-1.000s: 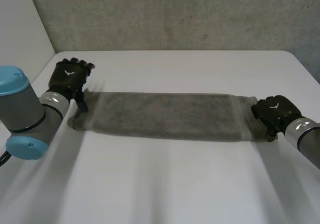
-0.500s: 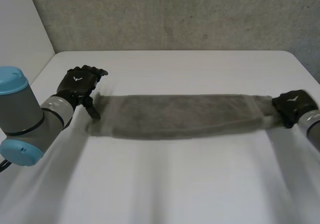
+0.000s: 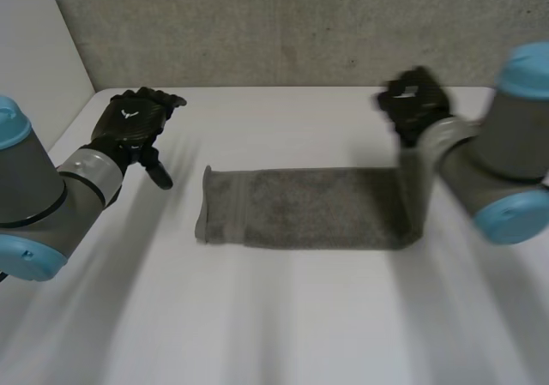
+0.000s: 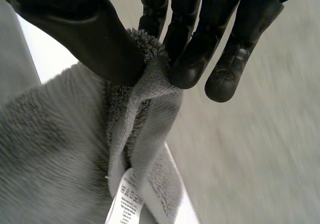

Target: Fold the towel.

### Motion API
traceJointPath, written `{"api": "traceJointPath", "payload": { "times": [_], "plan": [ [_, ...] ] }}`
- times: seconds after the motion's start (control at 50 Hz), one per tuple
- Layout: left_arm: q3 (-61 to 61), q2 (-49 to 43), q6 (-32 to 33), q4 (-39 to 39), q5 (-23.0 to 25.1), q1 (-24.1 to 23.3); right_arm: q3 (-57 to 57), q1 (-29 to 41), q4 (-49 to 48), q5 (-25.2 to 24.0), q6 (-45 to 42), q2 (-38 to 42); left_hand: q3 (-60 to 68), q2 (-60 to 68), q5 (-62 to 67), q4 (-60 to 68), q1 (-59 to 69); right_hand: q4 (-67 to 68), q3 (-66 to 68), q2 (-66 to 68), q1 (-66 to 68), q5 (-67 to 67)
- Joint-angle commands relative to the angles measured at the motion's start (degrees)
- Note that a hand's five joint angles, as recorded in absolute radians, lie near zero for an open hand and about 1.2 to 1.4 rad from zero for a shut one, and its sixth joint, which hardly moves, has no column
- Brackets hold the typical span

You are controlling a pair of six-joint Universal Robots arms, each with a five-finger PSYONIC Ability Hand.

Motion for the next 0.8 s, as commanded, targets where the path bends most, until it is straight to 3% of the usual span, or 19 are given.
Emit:
{"api": "traceJointPath", "payload": {
  "times": [0.02,0.18,0.52,0.64,0.66,0.68,0.7,0.72,0.8],
  "plan": [
    [0.75,-0.02,-0.74,0.14,-0.21,-1.99,-0.42,15.23,-10.12,-1.05,-0.05,6.34,-3.56,-4.53,-10.62,-4.85,-5.10,3.13,3.78,4.84,3.94,3.40],
    [0.84,-0.81,-0.74,0.40,-0.30,-4.10,-1.47,20.34,-12.24,-5.62,-0.23,14.25,-3.56,-4.53,-10.62,-4.85,-5.10,3.13,3.78,4.84,3.94,3.40],
    [1.45,-2.75,-0.74,0.40,-1.61,-5.51,-7.01,21.66,-12.24,-6.59,0.83,17.43,-3.56,-4.53,-10.62,-4.85,-5.10,3.13,3.78,4.84,3.94,3.40],
    [1.28,-2.66,-0.83,0.31,-1.61,-5.59,-7.72,23.60,-9.25,-10.81,2.41,20.06,-3.56,-4.53,-10.62,-4.85,-5.11,3.13,3.78,4.84,3.94,3.40],
    [1.28,-2.66,-0.83,0.31,-1.61,-5.59,-7.80,23.51,-8.04,-11.16,2.32,20.24,-3.56,-4.53,-10.62,-4.85,-5.10,-23.29,-22.63,-21.58,-22.48,-23.02],
    [1.19,-2.66,-0.83,0.31,-1.61,-5.59,-7.80,23.51,-8.02,-11.16,2.32,20.24,-3.72,-4.70,-10.78,-5.02,-5.27,-23.56,-22.90,-21.84,-22.75,-23.29],
    [1.10,-2.57,-0.83,0.31,-1.61,-5.59,-7.63,23.16,-7.50,-10.73,2.49,20.15,-3.72,-4.70,-10.79,-5.02,-5.27,-54.70,-54.04,-52.98,-53.89,-54.43],
    [1.10,-2.57,-0.83,0.31,-1.61,-5.59,-7.45,22.81,-7.41,-9.94,2.67,19.80,-3.72,-4.70,-10.79,-5.02,-5.27,-66.87,-66.22,-65.16,-66.06,-66.60],
    [1.01,-2.57,-0.92,0.31,-1.61,-6.38,-7.10,22.19,-6.71,-7.30,3.20,18.66,-3.56,-4.53,-10.62,-4.85,-5.11,-66.87,-66.22,-65.16,-66.06,-66.60]
  ]
}}
